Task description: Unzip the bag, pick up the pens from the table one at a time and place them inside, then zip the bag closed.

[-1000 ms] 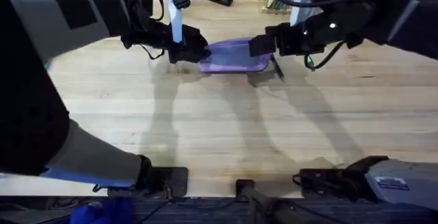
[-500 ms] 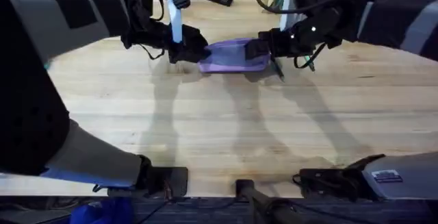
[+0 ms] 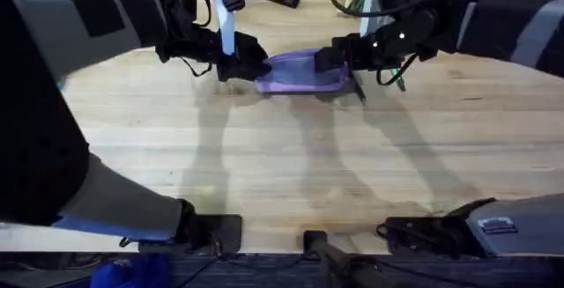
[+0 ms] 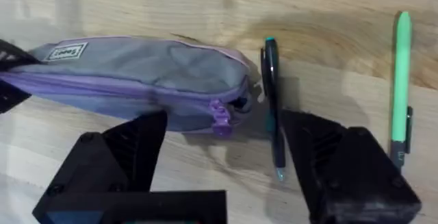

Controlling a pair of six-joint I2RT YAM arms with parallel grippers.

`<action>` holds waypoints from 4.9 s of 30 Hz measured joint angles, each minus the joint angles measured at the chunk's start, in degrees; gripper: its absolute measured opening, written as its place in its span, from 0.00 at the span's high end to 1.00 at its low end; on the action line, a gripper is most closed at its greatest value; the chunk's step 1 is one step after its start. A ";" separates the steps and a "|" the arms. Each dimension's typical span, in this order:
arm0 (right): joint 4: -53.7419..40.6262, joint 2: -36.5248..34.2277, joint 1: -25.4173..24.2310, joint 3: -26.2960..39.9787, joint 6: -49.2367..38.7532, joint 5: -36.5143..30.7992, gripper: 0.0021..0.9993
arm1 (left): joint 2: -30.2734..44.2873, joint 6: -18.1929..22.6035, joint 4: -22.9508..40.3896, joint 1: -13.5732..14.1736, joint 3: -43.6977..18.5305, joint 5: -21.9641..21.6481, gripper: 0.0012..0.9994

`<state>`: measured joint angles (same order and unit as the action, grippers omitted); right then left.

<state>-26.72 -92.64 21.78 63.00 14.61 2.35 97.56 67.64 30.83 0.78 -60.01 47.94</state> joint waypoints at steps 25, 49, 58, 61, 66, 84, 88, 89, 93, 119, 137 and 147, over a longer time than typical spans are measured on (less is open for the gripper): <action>0.40 -1.33 0.01 0.20 0.19 0.04 0.63 | 0.00 0.00 0.00 0.00 0.00 0.00 0.96; -0.16 -1.06 -0.42 0.57 0.15 0.24 0.97 | 0.00 0.00 -0.22 0.04 0.00 -0.02 0.96; -0.02 3.68 -2.92 1.52 0.17 0.83 0.97 | 0.00 -0.02 -0.22 0.11 0.00 0.02 0.96; 0.08 5.60 -3.02 1.86 0.17 0.90 0.97 | 0.00 -0.02 -0.26 0.06 0.00 0.11 0.96; 0.05 5.80 -3.02 1.86 0.17 0.90 0.97 | 0.00 -0.02 -0.26 0.07 0.00 0.20 0.96; 1.99 5.80 -1.18 1.86 0.17 0.13 0.97 | 0.00 -0.02 -0.26 0.09 0.00 0.07 0.96; 4.14 5.80 0.72 1.86 0.17 -0.46 0.97 | 0.00 -0.01 -0.24 0.04 0.00 -0.02 0.96; 4.62 5.81 1.26 1.86 0.17 -0.71 0.97 | 0.01 -0.02 -0.24 0.04 0.00 -0.06 0.96; 6.07 5.80 3.01 1.86 0.17 -1.49 0.97 | 0.00 -0.02 -0.24 0.04 0.00 -0.20 0.96; 14.04 3.07 16.10 1.86 1.02 -5.55 0.97 | 0.00 0.00 -0.02 -0.81 0.00 -1.00 0.96; 19.00 1.38 18.60 1.86 4.72 -2.34 0.97 | 0.00 0.00 0.00 -0.81 0.00 -1.27 0.96; 22.80 -0.54 19.78 1.86 6.86 2.26 0.97 | 0.00 0.00 0.00 -0.81 0.00 -1.25 0.96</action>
<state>-3.92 -93.18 41.56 64.86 21.47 4.61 97.56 67.64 30.83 -0.03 -60.01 46.70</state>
